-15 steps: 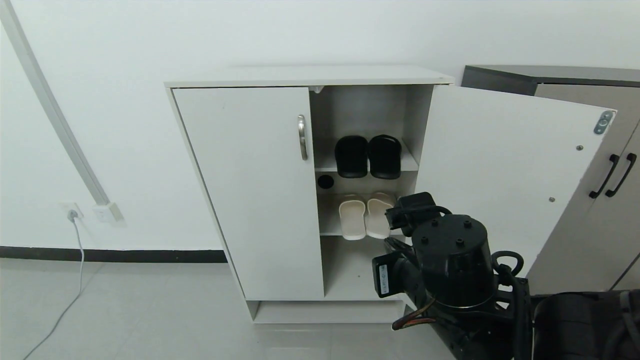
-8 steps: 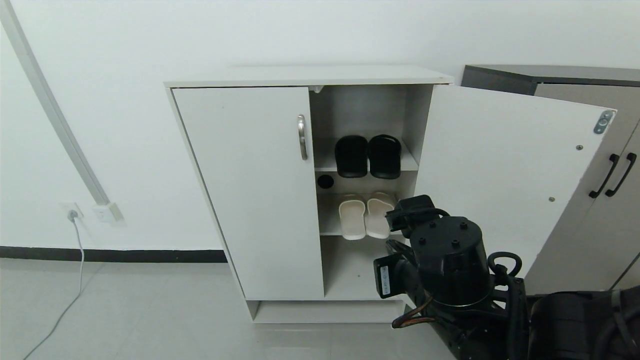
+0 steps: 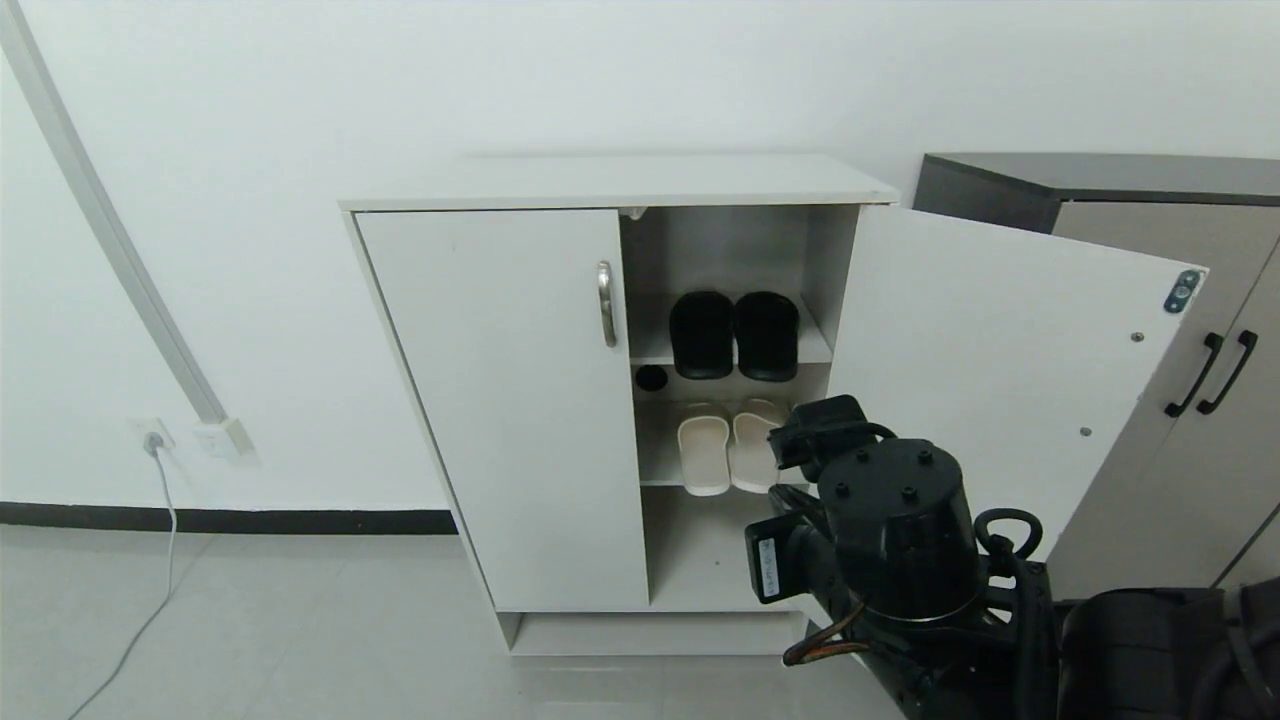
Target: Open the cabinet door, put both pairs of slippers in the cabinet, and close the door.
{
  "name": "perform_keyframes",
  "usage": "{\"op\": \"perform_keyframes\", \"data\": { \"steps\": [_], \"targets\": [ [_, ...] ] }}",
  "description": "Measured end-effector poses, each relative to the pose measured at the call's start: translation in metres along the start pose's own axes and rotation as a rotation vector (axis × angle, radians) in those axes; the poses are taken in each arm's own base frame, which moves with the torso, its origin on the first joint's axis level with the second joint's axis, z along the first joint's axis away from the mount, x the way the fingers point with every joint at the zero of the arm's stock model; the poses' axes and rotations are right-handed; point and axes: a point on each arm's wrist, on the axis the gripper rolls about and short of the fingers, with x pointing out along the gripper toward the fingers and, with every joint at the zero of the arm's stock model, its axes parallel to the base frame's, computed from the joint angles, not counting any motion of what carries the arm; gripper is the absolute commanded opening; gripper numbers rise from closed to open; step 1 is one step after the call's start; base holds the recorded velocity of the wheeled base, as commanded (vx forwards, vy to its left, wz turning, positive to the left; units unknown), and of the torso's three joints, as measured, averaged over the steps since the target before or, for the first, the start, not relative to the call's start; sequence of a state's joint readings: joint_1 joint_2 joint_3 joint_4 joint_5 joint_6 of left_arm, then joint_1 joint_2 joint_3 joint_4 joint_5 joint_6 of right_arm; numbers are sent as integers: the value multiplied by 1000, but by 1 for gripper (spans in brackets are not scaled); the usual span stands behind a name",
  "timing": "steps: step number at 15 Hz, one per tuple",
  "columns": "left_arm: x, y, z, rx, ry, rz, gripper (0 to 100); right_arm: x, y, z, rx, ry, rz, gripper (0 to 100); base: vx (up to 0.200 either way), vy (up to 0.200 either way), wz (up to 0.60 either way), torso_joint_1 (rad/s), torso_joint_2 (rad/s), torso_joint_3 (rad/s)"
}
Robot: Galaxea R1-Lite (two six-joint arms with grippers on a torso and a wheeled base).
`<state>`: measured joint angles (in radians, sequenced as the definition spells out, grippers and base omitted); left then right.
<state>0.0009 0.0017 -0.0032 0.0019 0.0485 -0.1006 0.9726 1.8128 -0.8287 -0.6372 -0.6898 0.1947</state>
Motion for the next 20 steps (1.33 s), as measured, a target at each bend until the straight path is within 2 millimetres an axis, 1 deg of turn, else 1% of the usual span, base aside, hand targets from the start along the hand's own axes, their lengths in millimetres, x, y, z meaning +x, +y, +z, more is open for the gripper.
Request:
{"op": "perform_keyframes", "data": {
  "steps": [9,20],
  "targets": [
    [0,0,0,0,1,1,0,1,-3,-1,-1,4,-10,0,0,0,0,125,-461,-334],
    [0,0,0,0,1,1,0,2,-3,-1,-2,5,-11,0,0,0,0,199,-514,-317]
  ]
}}
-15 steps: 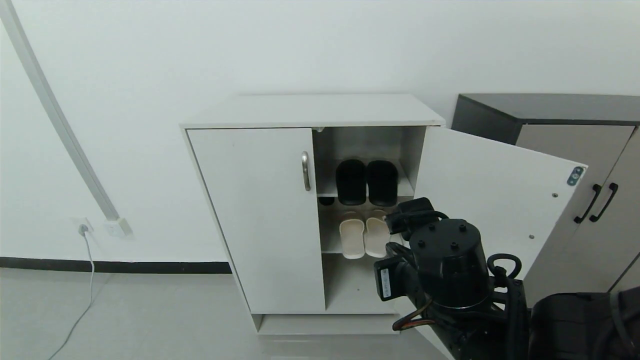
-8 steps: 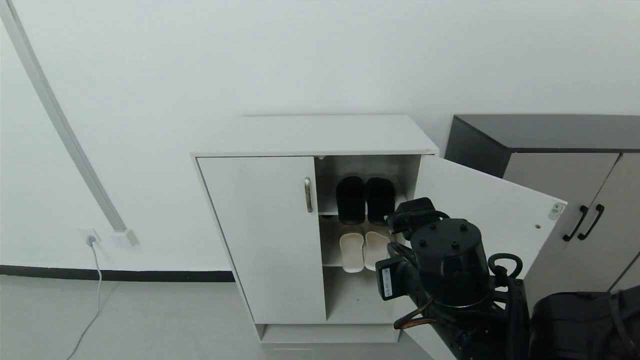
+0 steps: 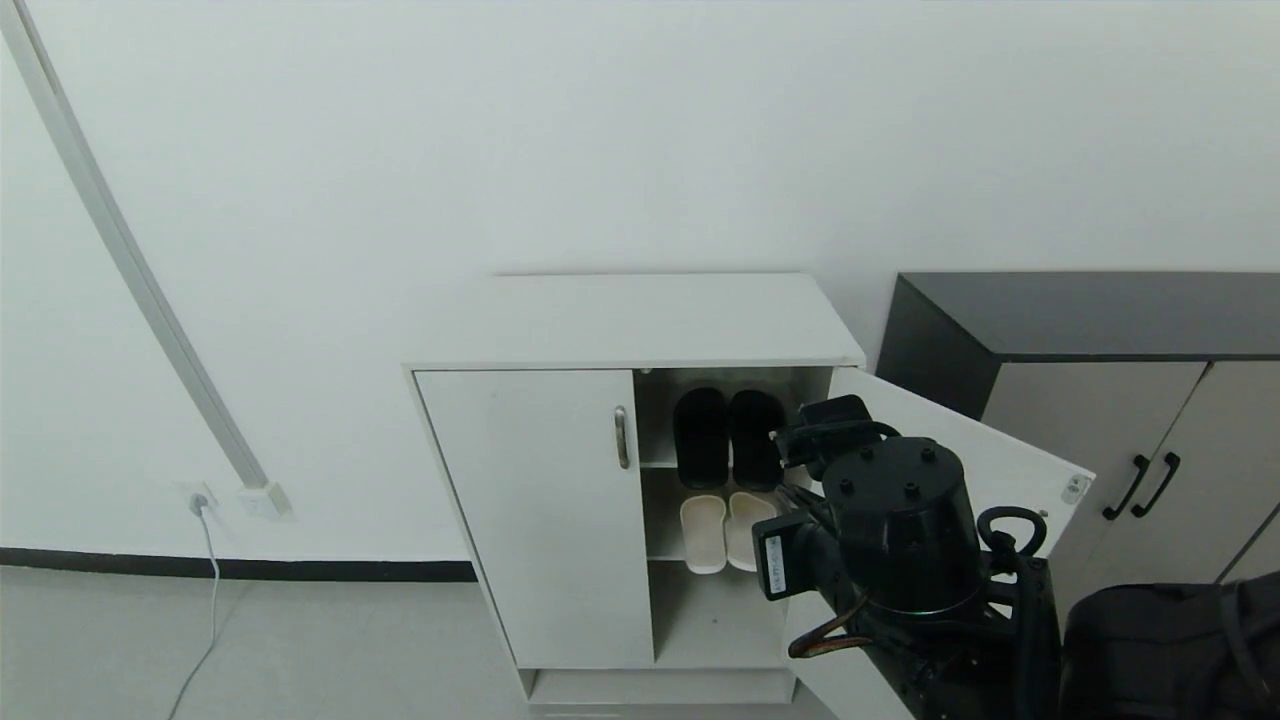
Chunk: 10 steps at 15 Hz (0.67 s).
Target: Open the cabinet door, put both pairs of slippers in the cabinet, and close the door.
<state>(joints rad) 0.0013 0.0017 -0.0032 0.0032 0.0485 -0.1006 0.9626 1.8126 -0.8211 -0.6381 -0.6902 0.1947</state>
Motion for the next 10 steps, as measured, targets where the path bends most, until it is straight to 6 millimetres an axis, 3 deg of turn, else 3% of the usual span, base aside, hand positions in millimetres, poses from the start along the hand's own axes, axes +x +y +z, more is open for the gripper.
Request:
{"op": "perform_keyframes", "data": {
  "steps": [10],
  "targets": [
    [0,0,0,0,0,0,0,3,-4,1,6,0,-14,0,0,0,0,234,-537,-298]
  ]
}}
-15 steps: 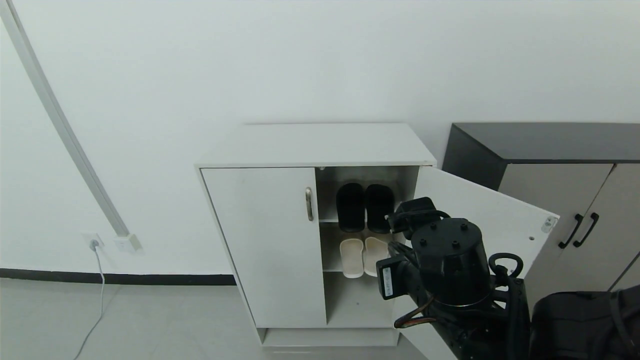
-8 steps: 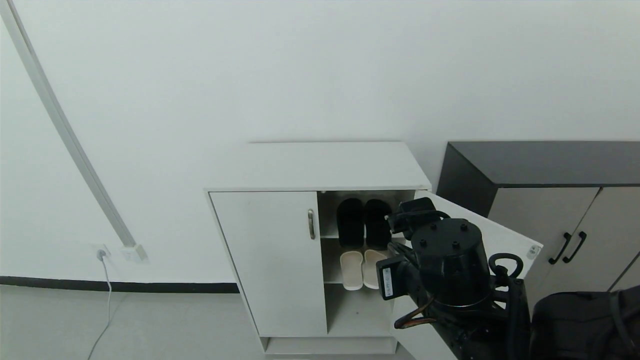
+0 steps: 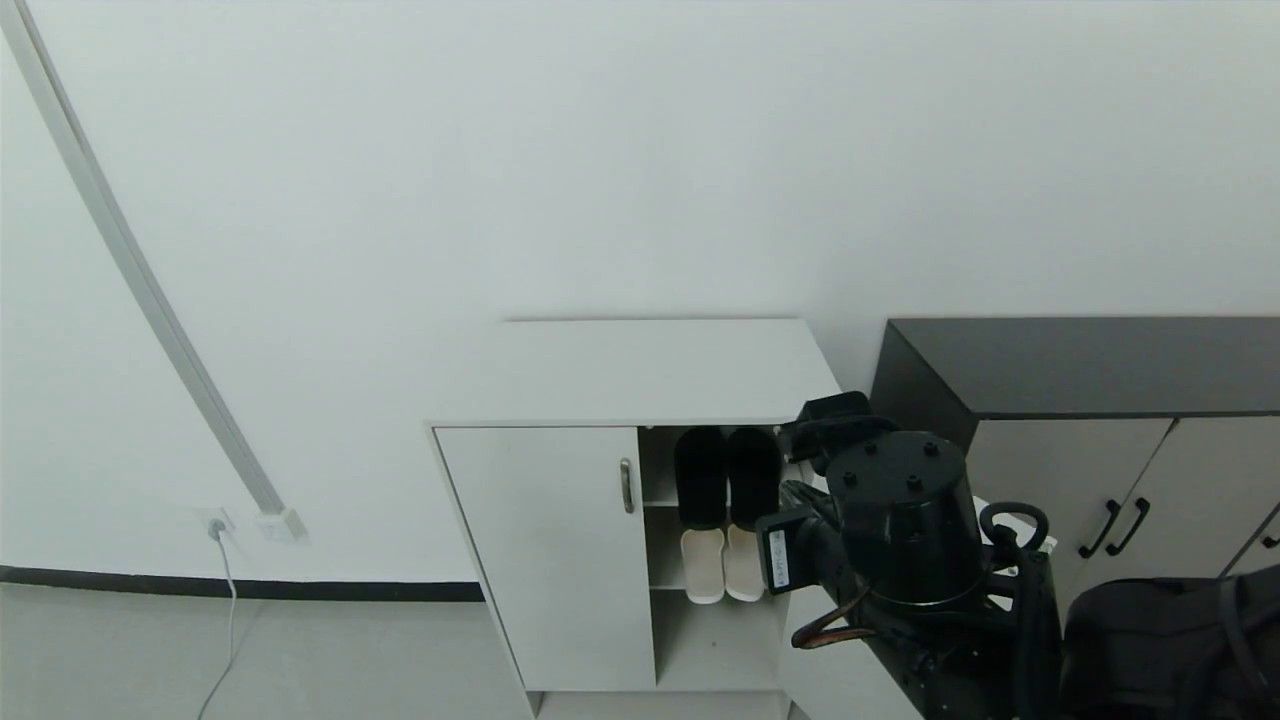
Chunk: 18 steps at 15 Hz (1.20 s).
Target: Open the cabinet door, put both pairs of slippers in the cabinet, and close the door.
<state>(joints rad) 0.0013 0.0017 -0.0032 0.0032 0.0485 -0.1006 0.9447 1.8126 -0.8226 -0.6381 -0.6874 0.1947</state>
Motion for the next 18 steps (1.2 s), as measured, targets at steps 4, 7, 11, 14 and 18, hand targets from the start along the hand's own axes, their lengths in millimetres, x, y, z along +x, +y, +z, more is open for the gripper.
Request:
{"op": "perform_keyframes", "data": {
  "steps": [4,7,11,14,18],
  "targets": [
    [0,0,0,0,0,0,0,0,-1,-1,-7,4,-4,0,0,0,0,178,-381,-206],
    [0,0,0,0,0,0,0,0,-2,-2,-7,5,-6,0,0,0,0,173,-365,-190],
    [0,0,0,0,0,1,0,2,-5,-2,-10,8,-14,0,0,0,0,105,-217,-117],
    [0,0,0,0,0,1,0,2,-5,-2,-18,7,-14,0,0,0,0,0,0,0],
    [0,0,0,-2,-1,2,0,1,-5,-2,-18,14,22,0,0,0,-450,-1,-1,1]
  ]
}}
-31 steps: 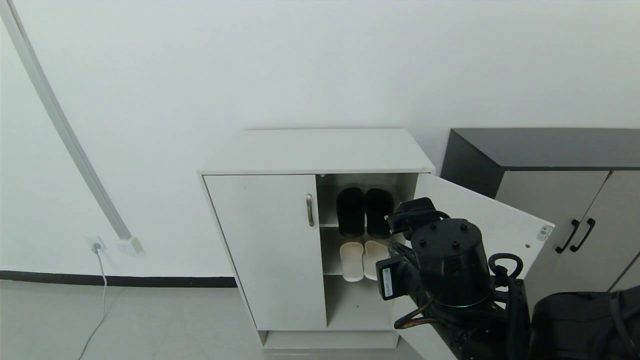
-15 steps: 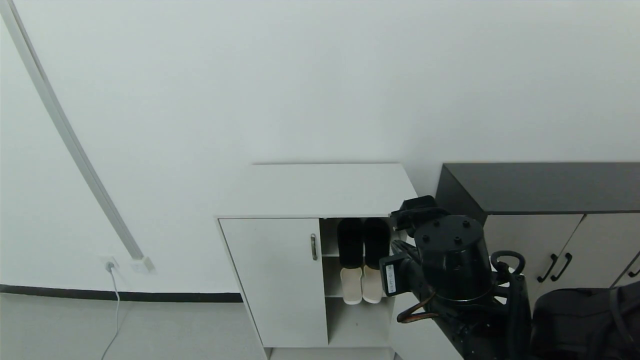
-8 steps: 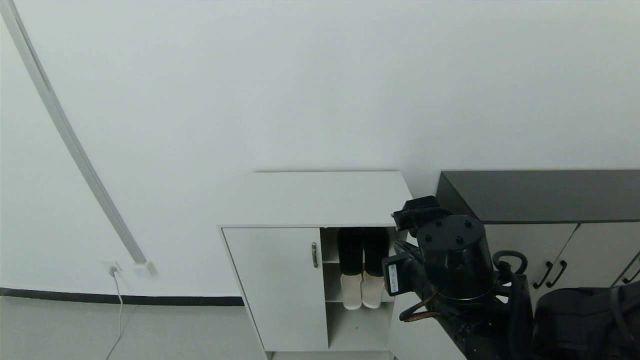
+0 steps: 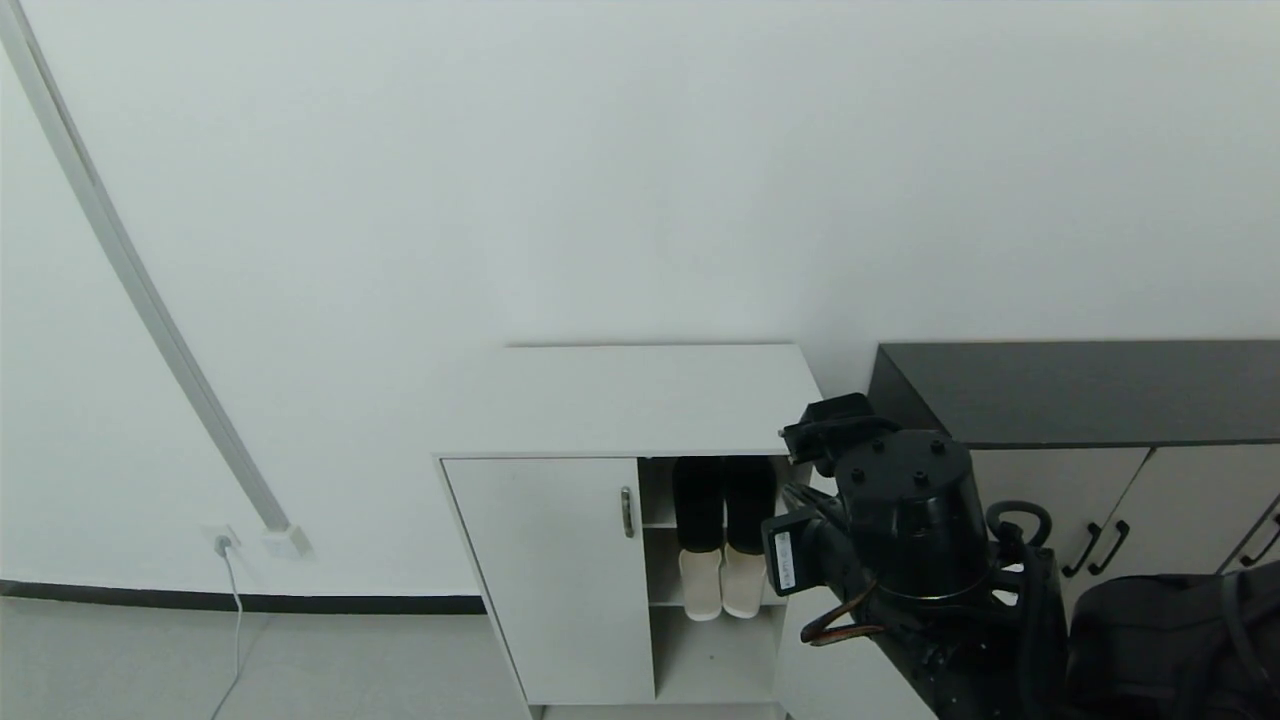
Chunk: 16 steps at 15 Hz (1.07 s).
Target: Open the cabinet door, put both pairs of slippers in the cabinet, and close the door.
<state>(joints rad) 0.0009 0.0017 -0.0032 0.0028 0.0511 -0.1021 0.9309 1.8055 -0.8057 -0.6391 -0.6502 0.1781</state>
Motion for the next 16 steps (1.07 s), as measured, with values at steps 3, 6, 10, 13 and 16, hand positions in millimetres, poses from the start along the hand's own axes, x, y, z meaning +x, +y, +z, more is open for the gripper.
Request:
{"op": "perform_keyframes", "data": {
  "steps": [3,6,10,13,16],
  "targets": [
    [0,0,0,-1,1,2,0,-1,-2,0,0,1,-2,0,0,0,-600,9,2,2],
    [0,0,0,-2,0,0,0,1,-4,1,4,-4,-9,0,0,0,0,0,0,0],
    [0,0,0,-2,-1,2,0,2,-6,1,6,-6,-14,0,0,0,0,0,0,0],
    [0,0,0,-2,0,1,0,4,-7,1,5,-4,-21,0,0,0,0,0,0,0],
    [0,0,0,-1,0,2,0,5,-9,1,2,-2,-26,0,-133,0,0,0,3,2]
  ]
}}
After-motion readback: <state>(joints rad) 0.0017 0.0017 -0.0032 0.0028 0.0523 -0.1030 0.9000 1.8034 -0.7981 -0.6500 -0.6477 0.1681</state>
